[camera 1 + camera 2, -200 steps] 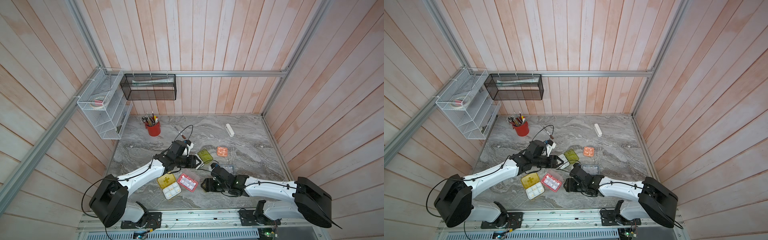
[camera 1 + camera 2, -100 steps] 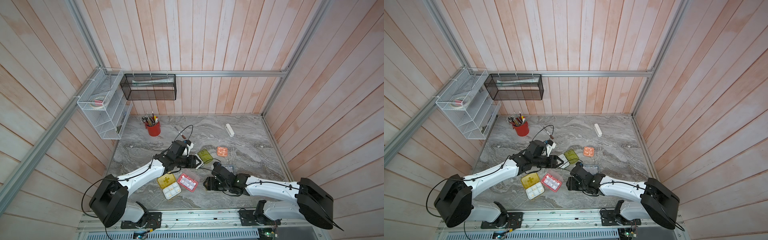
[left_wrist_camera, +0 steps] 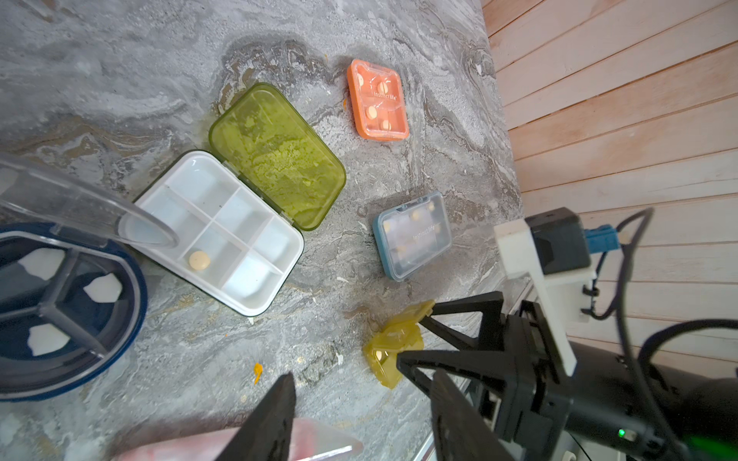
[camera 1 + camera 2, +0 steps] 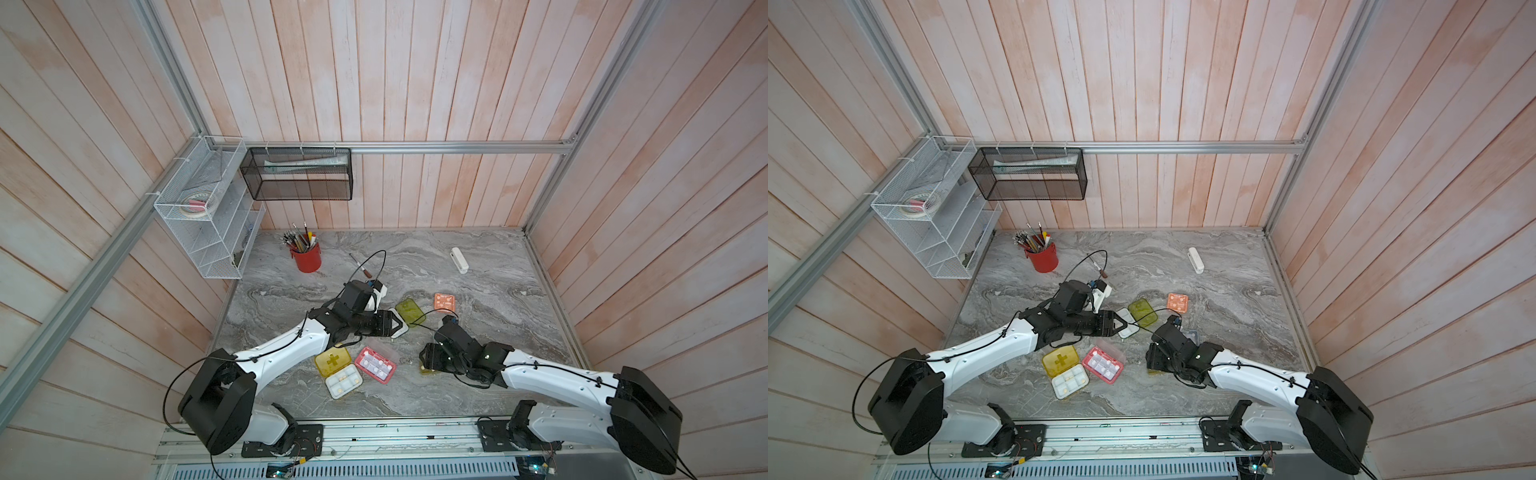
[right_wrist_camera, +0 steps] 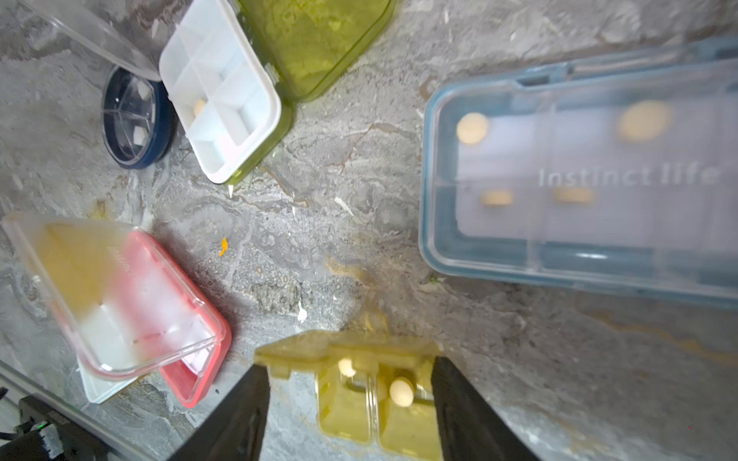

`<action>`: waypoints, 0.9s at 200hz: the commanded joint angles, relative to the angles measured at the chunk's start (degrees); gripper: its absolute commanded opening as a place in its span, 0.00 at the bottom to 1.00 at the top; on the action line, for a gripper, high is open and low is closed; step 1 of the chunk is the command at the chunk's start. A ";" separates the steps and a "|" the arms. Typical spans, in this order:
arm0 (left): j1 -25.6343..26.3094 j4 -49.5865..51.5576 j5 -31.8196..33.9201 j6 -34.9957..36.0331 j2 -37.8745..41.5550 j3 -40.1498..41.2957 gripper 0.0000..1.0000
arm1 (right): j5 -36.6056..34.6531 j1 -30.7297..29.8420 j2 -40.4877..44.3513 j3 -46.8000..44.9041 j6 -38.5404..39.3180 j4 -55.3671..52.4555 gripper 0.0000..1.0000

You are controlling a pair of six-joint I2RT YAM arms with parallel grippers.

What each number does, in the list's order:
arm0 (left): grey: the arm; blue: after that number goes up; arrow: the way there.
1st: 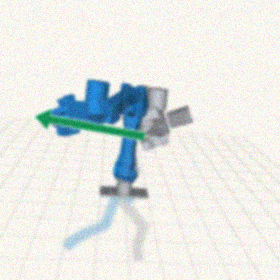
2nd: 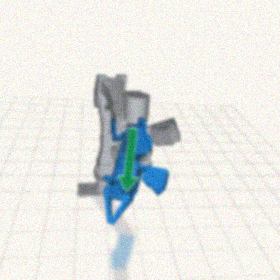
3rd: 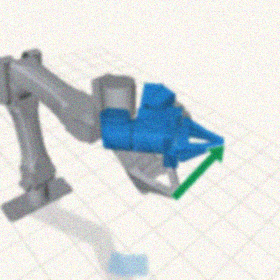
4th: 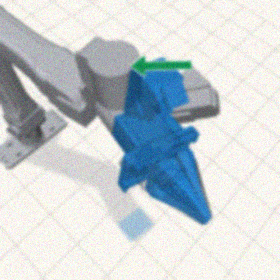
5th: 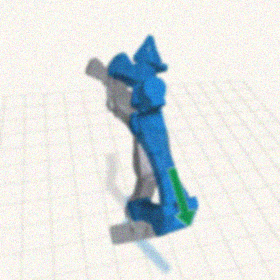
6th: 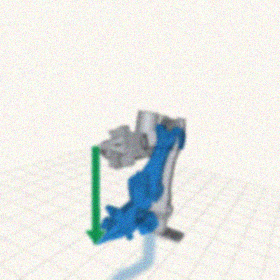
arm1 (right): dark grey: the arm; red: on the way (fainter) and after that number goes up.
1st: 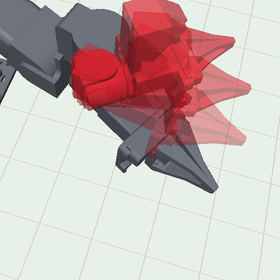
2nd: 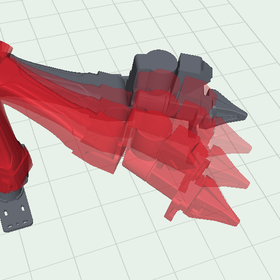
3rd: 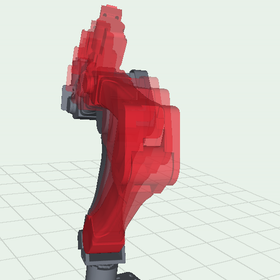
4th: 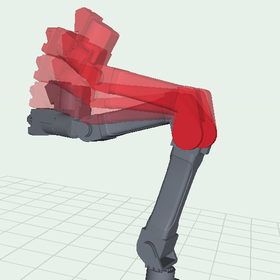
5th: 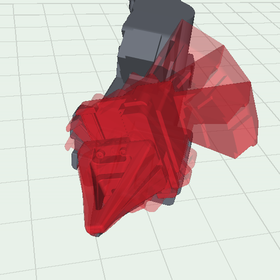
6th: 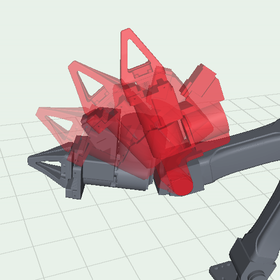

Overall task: Close pillboxes
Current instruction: Move the pillbox to the center of the board.

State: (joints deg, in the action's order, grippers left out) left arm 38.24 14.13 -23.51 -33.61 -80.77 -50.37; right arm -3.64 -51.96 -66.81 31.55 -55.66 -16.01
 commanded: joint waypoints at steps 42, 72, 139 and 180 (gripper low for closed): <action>-0.31 -0.65 -0.05 0.04 1.02 0.36 0.57 | 3.60 0.59 8.04 -0.95 1.35 0.70 0.67; -0.28 -1.25 -0.63 -0.62 1.27 0.10 0.57 | 3.68 1.58 9.80 -0.27 2.05 -0.59 0.67; 1.55 -3.72 -2.07 -3.22 -0.15 -0.79 0.57 | 14.51 12.76 13.17 -2.62 7.14 0.32 0.67; 3.10 -3.66 -2.40 -2.79 -3.35 -4.63 0.57 | 16.67 16.12 18.13 -4.51 8.84 -3.48 0.67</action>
State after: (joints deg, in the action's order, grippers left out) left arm 40.53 11.66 -25.10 -36.47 -82.13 -51.70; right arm 9.91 -37.32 -51.42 28.38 -49.17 -16.23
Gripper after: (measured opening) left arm 0.569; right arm 0.672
